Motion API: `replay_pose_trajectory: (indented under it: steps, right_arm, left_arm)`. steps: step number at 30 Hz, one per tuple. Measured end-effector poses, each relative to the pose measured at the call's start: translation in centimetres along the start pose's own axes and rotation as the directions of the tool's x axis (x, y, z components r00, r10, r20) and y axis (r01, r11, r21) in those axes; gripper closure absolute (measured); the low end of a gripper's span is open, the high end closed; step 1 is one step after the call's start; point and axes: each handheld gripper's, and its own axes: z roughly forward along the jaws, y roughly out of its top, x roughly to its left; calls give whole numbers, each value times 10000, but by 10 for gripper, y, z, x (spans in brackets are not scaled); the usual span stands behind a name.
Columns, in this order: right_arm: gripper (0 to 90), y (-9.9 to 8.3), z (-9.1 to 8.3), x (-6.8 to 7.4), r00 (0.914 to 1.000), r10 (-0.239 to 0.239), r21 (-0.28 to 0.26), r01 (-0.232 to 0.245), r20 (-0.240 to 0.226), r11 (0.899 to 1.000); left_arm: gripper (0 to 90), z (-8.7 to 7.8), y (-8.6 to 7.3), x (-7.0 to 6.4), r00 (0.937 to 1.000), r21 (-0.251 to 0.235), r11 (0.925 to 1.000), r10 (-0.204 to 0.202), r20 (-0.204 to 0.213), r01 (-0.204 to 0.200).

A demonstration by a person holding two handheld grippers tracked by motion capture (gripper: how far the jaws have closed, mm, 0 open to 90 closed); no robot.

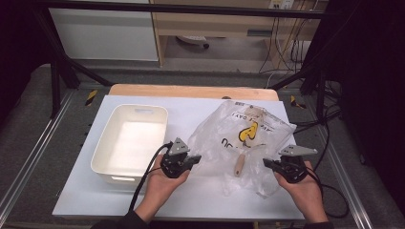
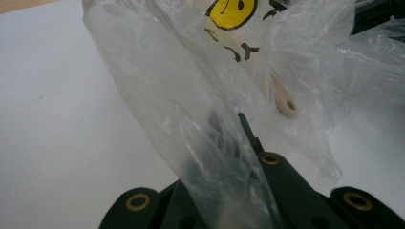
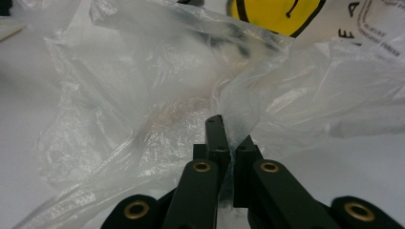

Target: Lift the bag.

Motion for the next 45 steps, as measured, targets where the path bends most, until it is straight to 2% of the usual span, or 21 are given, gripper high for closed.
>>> replay_pose_trajectory:
  steps: [3,13,20,33,42,45]
  right_arm:
    - [900,7,-4,-4,10000,43,-98,-42,42,9999]
    - [900,32,-11,-18,9998,-52,-223,57,213,9997]
    - [900,41,-13,-26,9995,-46,-325,56,301,9995]
    - [900,64,-28,-43,9985,6,-603,27,548,9982]
    - [900,89,-32,-57,9981,181,-692,-141,587,9975]
    - [900,99,-31,-61,9982,233,-709,-194,546,9973]
  left_arm:
    - [900,-3,6,3,9998,-33,9999,-146,118,146]
    - [900,-11,32,10,9996,-133,9997,-211,179,214]
    - [900,-17,44,17,9990,-224,9990,-386,230,391]
    - [900,-27,73,34,9969,-372,9967,-712,341,725]
    - [900,-30,100,45,9963,-439,9956,-820,243,830]
    - [900,-31,108,52,9942,-525,9930,-1042,249,1054]
